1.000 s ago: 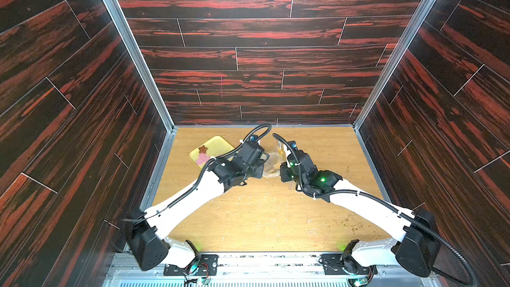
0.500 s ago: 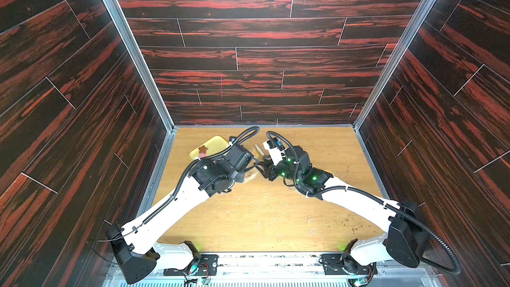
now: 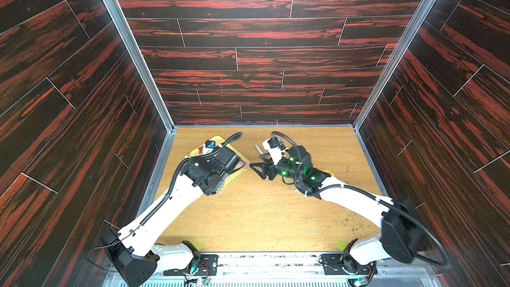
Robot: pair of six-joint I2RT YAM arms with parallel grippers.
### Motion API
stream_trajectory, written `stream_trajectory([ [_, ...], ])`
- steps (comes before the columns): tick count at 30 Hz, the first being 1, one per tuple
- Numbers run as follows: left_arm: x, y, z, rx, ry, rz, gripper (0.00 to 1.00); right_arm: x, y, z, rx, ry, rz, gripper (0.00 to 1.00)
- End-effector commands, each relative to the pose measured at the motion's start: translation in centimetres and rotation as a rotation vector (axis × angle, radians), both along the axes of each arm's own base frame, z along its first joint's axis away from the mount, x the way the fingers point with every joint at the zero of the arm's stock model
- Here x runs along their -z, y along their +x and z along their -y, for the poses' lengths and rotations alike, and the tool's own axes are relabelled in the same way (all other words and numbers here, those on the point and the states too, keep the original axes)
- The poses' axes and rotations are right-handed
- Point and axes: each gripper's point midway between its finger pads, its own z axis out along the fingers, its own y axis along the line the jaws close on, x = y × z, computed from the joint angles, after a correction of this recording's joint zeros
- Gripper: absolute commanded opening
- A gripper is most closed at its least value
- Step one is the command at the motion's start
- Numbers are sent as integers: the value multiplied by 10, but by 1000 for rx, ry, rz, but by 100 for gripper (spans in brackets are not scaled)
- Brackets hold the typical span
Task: Put the cookies into a resealable bag to prevent moisture
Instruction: Move the tray at the center of the board.
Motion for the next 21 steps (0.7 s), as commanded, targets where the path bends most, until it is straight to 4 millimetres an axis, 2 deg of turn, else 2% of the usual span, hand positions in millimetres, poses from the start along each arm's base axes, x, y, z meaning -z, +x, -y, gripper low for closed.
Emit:
stream_trajectory([
  [1,2,-18,-27,-58,110,-54,0,46,26,-2,23,-150,-12,77],
  [4,4,-21,-36,-86,186,-90,0,68,53,-7,28,-206,-31,77],
  [7,25,-18,-30,-79,173,-140,0,90,79,-12,42,-277,-49,77],
  [9,48,-21,-19,-74,105,-215,0,106,97,-15,61,-320,-70,75],
  [12,74,-10,10,-27,-65,-220,0,126,120,-16,77,-338,-109,71],
  [14,85,-2,23,1,-147,-211,0,139,126,-23,55,-354,-130,70],
  [21,109,1,31,-13,-262,-270,0,181,141,-37,24,-417,-180,67],
])
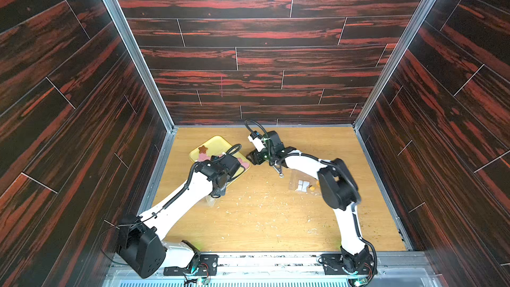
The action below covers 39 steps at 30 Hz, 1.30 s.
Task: Put the cookies into a resealable bag to prevent moisture
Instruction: Move the tray at the center of the board.
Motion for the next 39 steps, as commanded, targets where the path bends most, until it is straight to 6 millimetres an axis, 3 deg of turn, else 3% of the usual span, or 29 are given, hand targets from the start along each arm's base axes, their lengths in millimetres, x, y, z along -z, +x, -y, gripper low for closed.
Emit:
stream_trajectory([
  [1,9,6,14,7,-110,-3,0,41,-3,-5,-40,-70,-71,65],
  [7,12,8,16,6,-156,-16,0,59,9,-11,-12,-145,-136,57],
  [13,18,7,15,1,-183,-28,0,84,7,-17,-22,-213,-213,52],
  [22,18,8,16,1,-229,-24,0,100,6,-12,4,-328,-221,28],
  [25,17,8,17,3,-238,-23,0,100,3,-8,16,-354,-224,17],
  [32,15,6,14,2,-241,-15,0,84,-1,7,78,-382,-203,3],
  [39,13,7,12,3,-257,-4,0,71,-26,42,185,-373,-207,0],
])
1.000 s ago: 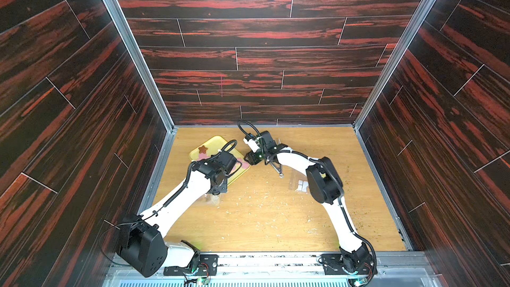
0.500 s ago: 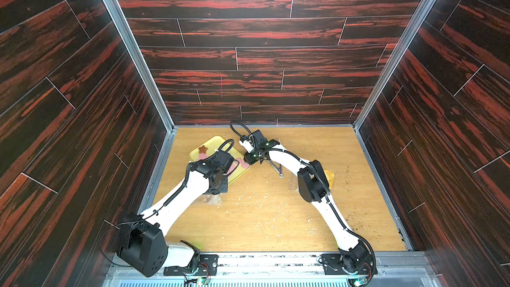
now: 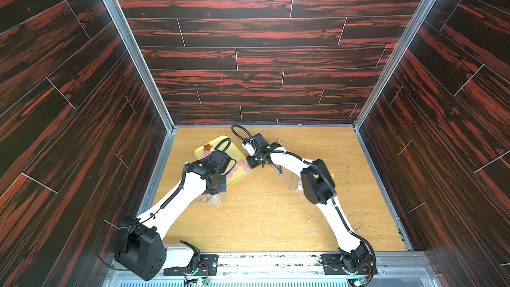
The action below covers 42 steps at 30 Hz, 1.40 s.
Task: Put the cookies into a resealable bag to prevent moisture
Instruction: Move the tray at the center of the board.
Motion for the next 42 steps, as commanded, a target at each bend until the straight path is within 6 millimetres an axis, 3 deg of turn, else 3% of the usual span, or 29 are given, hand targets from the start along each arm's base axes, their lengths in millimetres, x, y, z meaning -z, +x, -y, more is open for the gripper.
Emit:
stream_trajectory([
  [1,-2,-4,-3,8,-9,5,0,9,-20,36,70,-98,-29,0],
  [5,-2,-3,1,18,-28,7,0,13,-41,64,172,-122,-57,0],
  [11,3,2,11,32,-69,-6,0,1,-80,106,445,-69,-60,3],
  [17,7,7,30,62,-149,-49,0,-5,-124,130,637,-24,-83,5],
  [24,8,12,49,100,-230,-61,0,2,-158,149,783,-22,-125,7],
  [30,9,16,58,113,-270,-68,0,-7,-159,130,737,37,-113,11],
  [37,11,15,69,111,-338,-64,0,-35,-147,116,666,91,-78,45],
  [39,11,16,72,116,-353,-68,0,-48,-147,120,654,92,-56,52],
  [42,12,17,74,119,-359,-70,0,-73,-144,143,663,79,36,60],
])
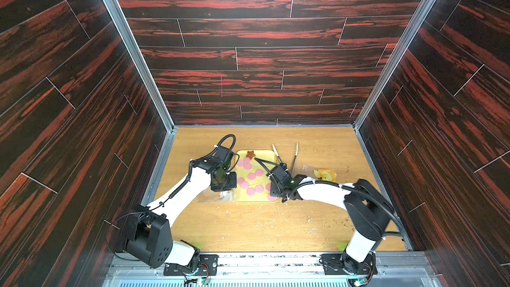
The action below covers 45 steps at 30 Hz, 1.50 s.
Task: Put the cookies into a resealable bag to prevent moisture
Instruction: Move the tray at the center of the board, then pick up the clamp from the center of the board.
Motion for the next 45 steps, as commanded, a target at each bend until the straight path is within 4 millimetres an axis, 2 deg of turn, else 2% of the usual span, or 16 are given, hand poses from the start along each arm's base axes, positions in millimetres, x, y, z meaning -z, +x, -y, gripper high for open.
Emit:
stream_trajectory([
  [1,0,0,4,5,-27,-4,0,-48,9,27,16,-22,127,64],
  [3,0,1,4,7,-27,-4,0,-46,14,44,17,-42,147,71],
  [5,1,1,5,7,-30,-5,0,-38,23,60,27,-64,151,75],
  [8,0,2,5,9,-32,-2,0,-30,42,68,21,-81,167,75],
  [11,0,2,5,6,-32,-1,0,-23,63,65,-10,-84,190,77],
  [13,0,2,5,6,-34,2,0,-11,74,66,-12,-107,164,79],
  [16,0,2,5,6,-35,3,0,10,86,64,-26,-109,119,79],
  [19,0,3,5,6,-32,4,0,19,96,54,-60,-95,113,79],
  [21,1,4,5,7,-28,2,0,28,105,56,-56,-126,95,80],
  [28,7,5,4,9,-14,-6,0,33,138,57,-49,-148,120,79],
  [31,9,6,4,10,-12,-11,0,43,147,57,-46,-154,104,79],
  [38,13,6,5,19,-6,-21,0,48,161,51,-40,-137,136,79],
  [43,14,6,4,21,-1,-22,0,63,160,52,-29,-136,125,79],
  [45,15,7,5,22,-2,-23,0,65,158,54,-27,-131,137,76],
])
